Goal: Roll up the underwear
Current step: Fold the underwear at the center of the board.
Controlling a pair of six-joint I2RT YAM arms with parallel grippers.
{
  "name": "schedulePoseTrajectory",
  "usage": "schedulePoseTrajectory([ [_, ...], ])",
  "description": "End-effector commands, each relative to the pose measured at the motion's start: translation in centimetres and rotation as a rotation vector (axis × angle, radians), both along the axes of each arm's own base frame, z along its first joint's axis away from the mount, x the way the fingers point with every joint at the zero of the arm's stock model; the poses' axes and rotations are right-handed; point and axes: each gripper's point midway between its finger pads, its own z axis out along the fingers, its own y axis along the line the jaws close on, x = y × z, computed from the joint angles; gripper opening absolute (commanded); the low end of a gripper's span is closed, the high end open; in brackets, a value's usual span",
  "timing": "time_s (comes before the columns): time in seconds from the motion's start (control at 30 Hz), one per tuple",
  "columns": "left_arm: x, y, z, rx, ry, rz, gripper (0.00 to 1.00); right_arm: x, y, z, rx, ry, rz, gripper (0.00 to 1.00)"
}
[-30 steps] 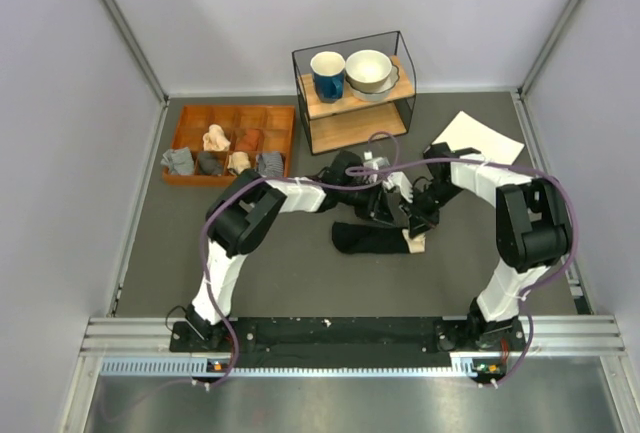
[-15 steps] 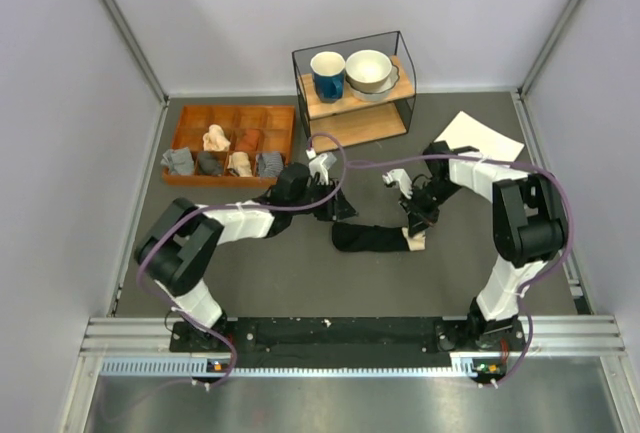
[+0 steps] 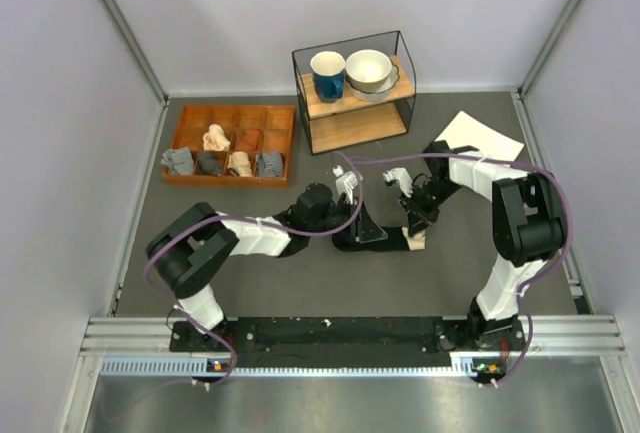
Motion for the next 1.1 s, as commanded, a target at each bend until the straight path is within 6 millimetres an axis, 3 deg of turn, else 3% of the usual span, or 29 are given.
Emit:
schedulePoseTrajectory([
  [0.0, 1.0, -1.8, 0.3, -0.015, -0.004, 0.014, 0.31, 2.4, -0.8, -0.7, -0.038, -0.072, -0.005, 0.07],
  [0.13, 1.5, -1.9, -2.6, 0.071, 0.014, 0.015, 0.31, 2.5, -0.8, -0.8, -0.04, -0.071, -0.005, 0.06],
  [0.3, 3.5, -1.4, -5.6, 0.178, 0.025, 0.074, 0.3, 2.4, -0.9, -1.0, -0.047, -0.067, -0.006, 0.07],
  [0.5, 6.0, 1.0, -9.1, 0.277, 0.059, 0.167, 0.28, 2.3, -1.0, -1.0, -0.051, -0.065, -0.007, 0.07],
  [0.73, 7.1, 2.2, -11.1, 0.343, 0.06, 0.181, 0.29, 2.0, -1.1, -1.1, -0.051, -0.058, -0.01, 0.09],
  [0.87, 7.8, 2.4, -10.4, 0.32, 0.038, 0.196, 0.3, 1.7, -1.0, -1.0, -0.045, -0.055, -0.009, 0.11],
  [0.97, 8.7, 2.8, -7.8, 0.276, -0.013, 0.229, 0.34, 1.7, -1.0, -1.0, -0.045, -0.055, -0.011, 0.12],
  [1.07, 9.8, 3.7, -3.9, 0.224, -0.088, 0.276, 0.38, 1.6, -1.0, -1.0, -0.045, -0.051, -0.012, 0.13],
])
